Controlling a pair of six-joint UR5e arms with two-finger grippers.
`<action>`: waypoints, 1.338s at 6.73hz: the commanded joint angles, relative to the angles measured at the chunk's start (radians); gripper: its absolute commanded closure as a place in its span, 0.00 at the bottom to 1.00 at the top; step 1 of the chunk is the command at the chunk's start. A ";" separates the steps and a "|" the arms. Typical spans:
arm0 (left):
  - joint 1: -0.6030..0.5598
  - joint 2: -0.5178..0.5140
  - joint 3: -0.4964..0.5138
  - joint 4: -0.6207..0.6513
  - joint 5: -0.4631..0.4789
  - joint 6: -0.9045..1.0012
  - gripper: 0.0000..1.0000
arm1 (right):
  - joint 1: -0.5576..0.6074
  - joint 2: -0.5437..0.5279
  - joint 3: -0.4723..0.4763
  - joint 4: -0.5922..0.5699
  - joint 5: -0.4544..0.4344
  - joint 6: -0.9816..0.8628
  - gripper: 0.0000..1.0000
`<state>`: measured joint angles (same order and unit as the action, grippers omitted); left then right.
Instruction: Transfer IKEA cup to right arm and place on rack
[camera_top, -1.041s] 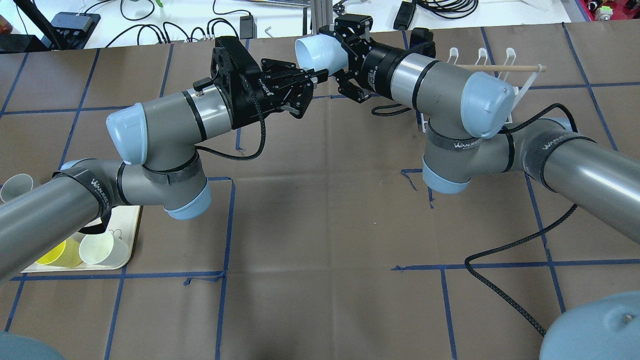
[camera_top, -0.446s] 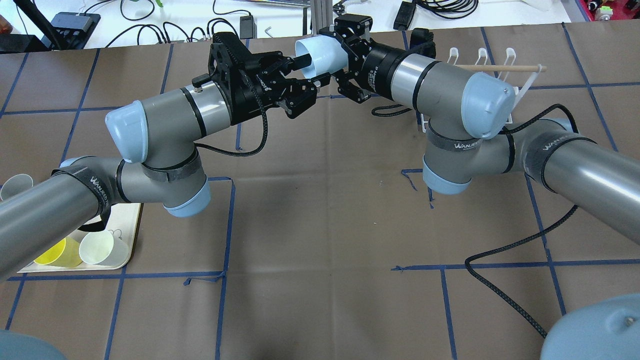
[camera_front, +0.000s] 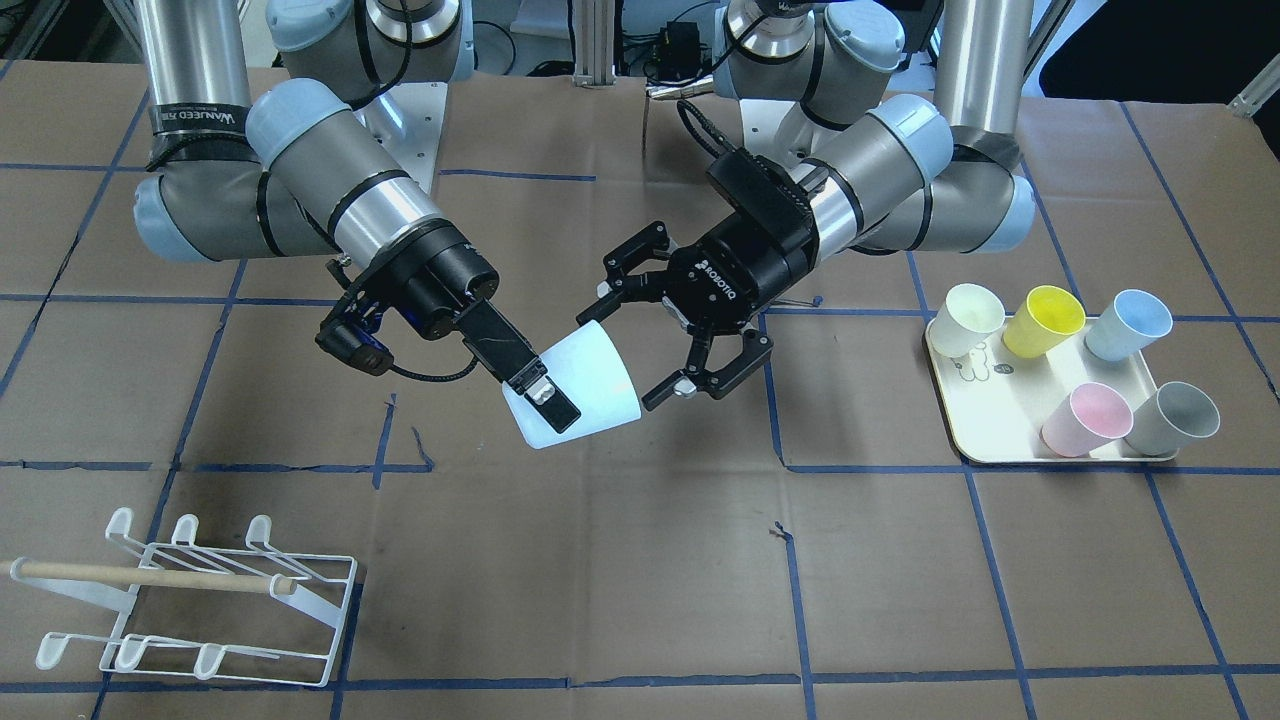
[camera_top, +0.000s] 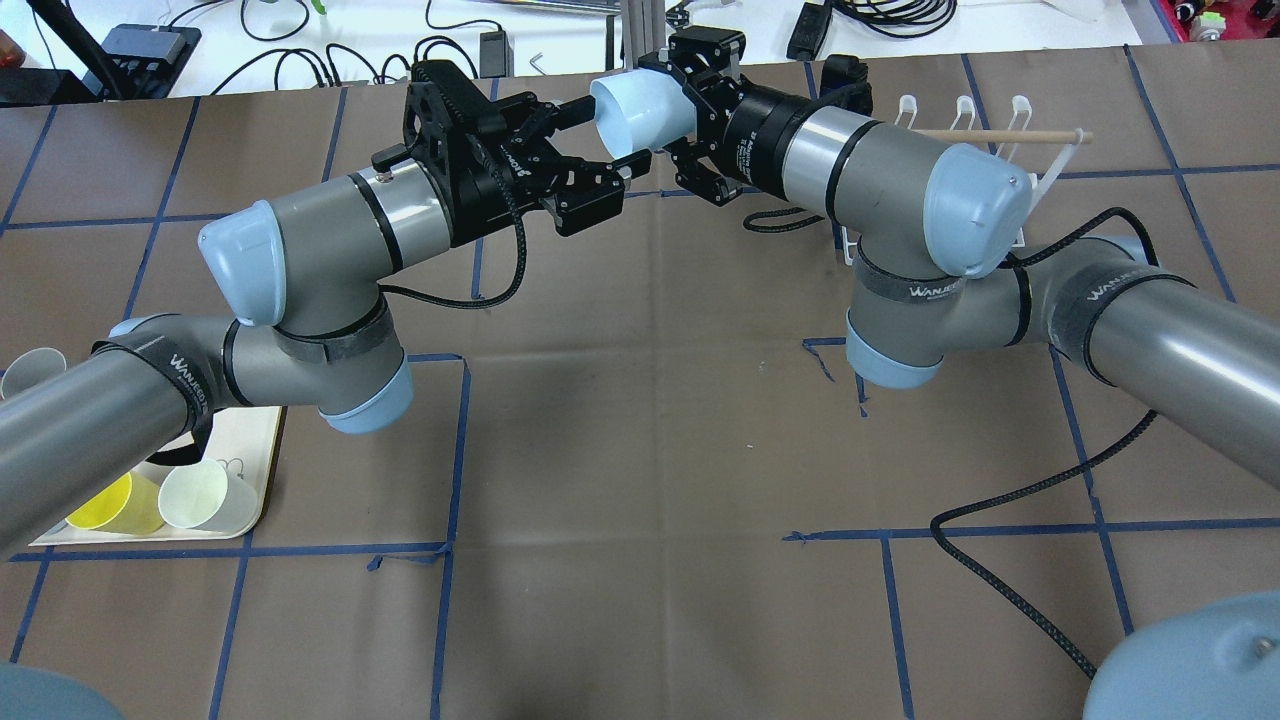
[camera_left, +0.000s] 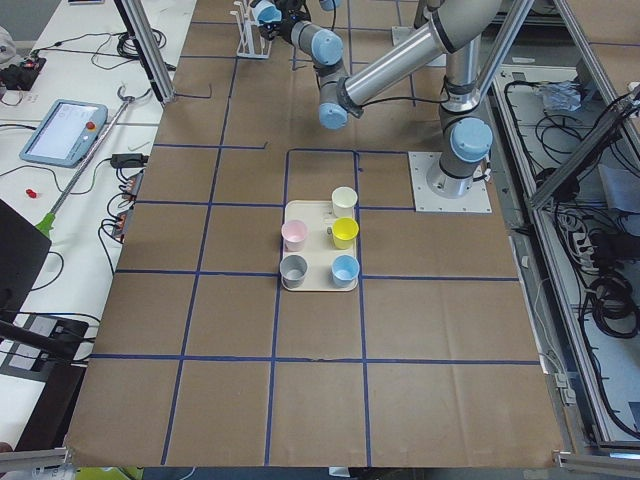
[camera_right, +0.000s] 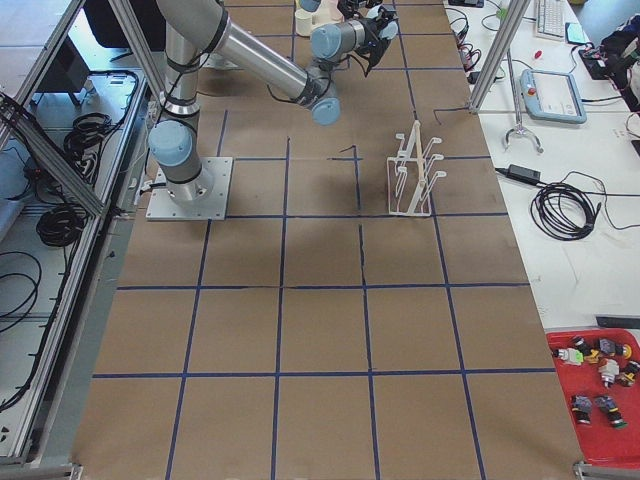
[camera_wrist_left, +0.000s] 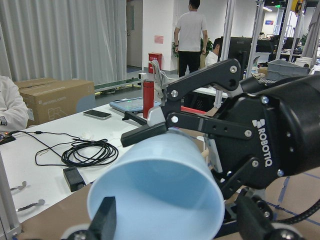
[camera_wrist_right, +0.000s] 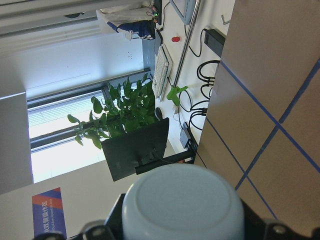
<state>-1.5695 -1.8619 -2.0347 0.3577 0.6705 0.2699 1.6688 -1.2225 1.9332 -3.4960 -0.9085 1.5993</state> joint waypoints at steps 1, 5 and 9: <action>0.086 0.039 -0.068 -0.002 0.012 -0.004 0.10 | -0.029 0.005 -0.016 0.002 -0.012 -0.066 0.65; 0.152 0.124 -0.041 -0.298 0.341 -0.006 0.10 | -0.145 -0.006 -0.049 0.003 -0.102 -0.683 0.70; 0.140 0.153 0.206 -0.858 0.518 -0.142 0.10 | -0.239 -0.024 -0.040 0.102 -0.236 -1.395 0.86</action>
<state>-1.4265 -1.7311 -1.8885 -0.3315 1.1471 0.1456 1.4729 -1.2379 1.8915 -3.4554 -1.1059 0.4352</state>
